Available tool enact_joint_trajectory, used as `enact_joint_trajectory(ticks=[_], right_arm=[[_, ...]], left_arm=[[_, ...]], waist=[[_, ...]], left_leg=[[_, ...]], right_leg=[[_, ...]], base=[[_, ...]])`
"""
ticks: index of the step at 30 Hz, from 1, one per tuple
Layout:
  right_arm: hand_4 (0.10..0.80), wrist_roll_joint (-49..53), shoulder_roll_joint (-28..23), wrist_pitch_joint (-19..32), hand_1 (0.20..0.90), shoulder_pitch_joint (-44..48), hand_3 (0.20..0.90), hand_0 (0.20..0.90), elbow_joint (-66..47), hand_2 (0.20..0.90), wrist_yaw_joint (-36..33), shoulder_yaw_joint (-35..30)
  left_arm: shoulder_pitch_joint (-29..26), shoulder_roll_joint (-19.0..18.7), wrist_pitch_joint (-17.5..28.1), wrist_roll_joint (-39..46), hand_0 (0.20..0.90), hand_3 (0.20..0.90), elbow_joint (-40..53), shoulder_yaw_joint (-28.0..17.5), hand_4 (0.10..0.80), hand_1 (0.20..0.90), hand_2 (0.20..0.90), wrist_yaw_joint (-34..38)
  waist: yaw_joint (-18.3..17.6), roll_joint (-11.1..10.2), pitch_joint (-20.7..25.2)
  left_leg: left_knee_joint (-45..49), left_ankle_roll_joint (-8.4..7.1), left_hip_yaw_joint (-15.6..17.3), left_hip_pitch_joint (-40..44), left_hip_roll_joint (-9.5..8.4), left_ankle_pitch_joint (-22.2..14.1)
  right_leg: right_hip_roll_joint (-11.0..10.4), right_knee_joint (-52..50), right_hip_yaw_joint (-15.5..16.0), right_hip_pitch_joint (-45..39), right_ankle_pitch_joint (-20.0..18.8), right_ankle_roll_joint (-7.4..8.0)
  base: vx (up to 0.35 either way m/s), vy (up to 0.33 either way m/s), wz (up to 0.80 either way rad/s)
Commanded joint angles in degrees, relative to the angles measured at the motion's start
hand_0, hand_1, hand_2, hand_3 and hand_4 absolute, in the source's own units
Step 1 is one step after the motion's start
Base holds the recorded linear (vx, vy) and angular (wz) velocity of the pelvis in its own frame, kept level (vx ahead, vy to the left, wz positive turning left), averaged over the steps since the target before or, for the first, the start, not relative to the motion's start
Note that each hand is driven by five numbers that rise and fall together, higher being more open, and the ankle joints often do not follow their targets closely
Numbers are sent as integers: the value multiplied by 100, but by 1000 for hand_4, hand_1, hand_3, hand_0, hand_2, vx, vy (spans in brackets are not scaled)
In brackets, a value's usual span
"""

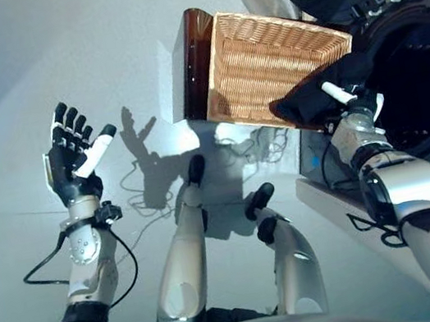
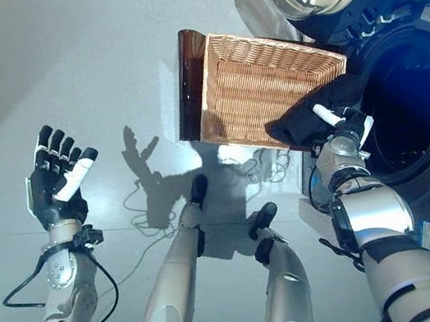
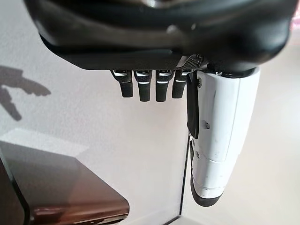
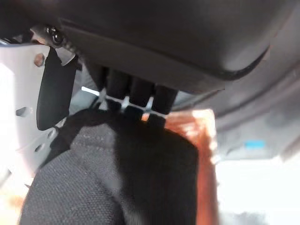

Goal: Pick up the clothes and place them into the washing machine

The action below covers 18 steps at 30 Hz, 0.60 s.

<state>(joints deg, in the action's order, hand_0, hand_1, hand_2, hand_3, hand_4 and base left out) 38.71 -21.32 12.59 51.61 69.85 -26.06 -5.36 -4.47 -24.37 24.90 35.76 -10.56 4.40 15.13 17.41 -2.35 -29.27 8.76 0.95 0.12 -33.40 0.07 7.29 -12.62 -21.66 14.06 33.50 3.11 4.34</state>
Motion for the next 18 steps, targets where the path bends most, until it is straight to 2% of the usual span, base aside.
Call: enact_joint_trajectory(ticks=[1,2,3,4,5,7,8,10,11,18], right_arm=[[300,1074,222,1439,200,-452,200,200,-1161,200,-44,-143],[300,1079,251,1452,200,-528,200,200,-1225,200,-48,-149],[300,1800,669,1914,200,-560,200,200,-1740,200,275,-520],[300,1982,723,2034,200,-578,200,200,-1812,200,369,-633],[300,2272,870,2255,200,-496,200,200,-2027,200,507,-712],[300,2425,931,2348,200,-511,200,200,-2115,200,597,-745],[300,2699,1110,2618,200,-399,200,200,-2369,200,683,-857],[300,2772,1209,2710,200,-366,200,200,-2536,200,734,-854],[300,2846,1328,2872,200,-320,200,200,-2782,200,762,-864],[300,2918,1650,3183,200,-235,200,200,-3317,200,815,-860]], left_arm=[[228,368,549,-132,900,900,704,-243,800,900,900,62],[251,356,550,-132,900,900,704,-233,800,900,900,62],[266,478,583,-75,900,900,719,-131,800,900,900,35],[303,490,592,-51,900,900,739,-83,800,900,900,-4],[314,507,611,-20,900,900,763,-6,800,900,900,-37],[350,517,624,21,900,900,778,30,800,900,900,-76],[383,523,618,55,900,900,832,136,800,900,900,-104],[396,534,610,82,900,900,845,182,800,900,900,-120],[411,471,581,41,900,900,895,237,800,900,900,-119],[615,399,541,16,900,900,1088,330,800,900,900,-116]], waist=[[-333,688,683],[-324,678,696],[-318,945,673],[-303,1014,731],[-282,1126,735],[-264,1191,734],[-258,1315,672],[-275,1339,635],[-316,1415,540],[-358,1490,434]], left_leg=[[360,-242,12,-155,-227,-714],[377,-241,16,-142,-228,-744],[419,-190,100,-206,-257,-609],[458,-207,45,-153,-280,-770],[541,-182,48,-176,-290,-805],[653,-163,63,-216,-286,-853],[937,-135,62,-326,-317,-928],[1122,-124,69,-413,-315,-1002],[1537,-82,44,-579,-347,-1141],[2395,16,-8,-1028,-322,-1463]], right_leg=[[-48,425,-203,-353,128,143],[-52,408,-208,-365,153,147],[-112,407,-176,-296,31,128],[-123,368,-253,-335,194,164],[-133,283,-284,-298,225,154],[-145,175,-309,-235,262,151],[-126,-38,-370,-120,327,118],[-102,-204,-426,-44,377,106],[-47,-585,-519,154,492,30],[88,-1425,-644,662,790,-88]], base=[[-14,68,-22],[-139,140,-24],[-19,75,-27],[-45,90,-23],[78,17,-13],[-46,31,-6],[-61,30,-5],[-74,6,-9],[-90,1,-5],[-39,-14,-13]])
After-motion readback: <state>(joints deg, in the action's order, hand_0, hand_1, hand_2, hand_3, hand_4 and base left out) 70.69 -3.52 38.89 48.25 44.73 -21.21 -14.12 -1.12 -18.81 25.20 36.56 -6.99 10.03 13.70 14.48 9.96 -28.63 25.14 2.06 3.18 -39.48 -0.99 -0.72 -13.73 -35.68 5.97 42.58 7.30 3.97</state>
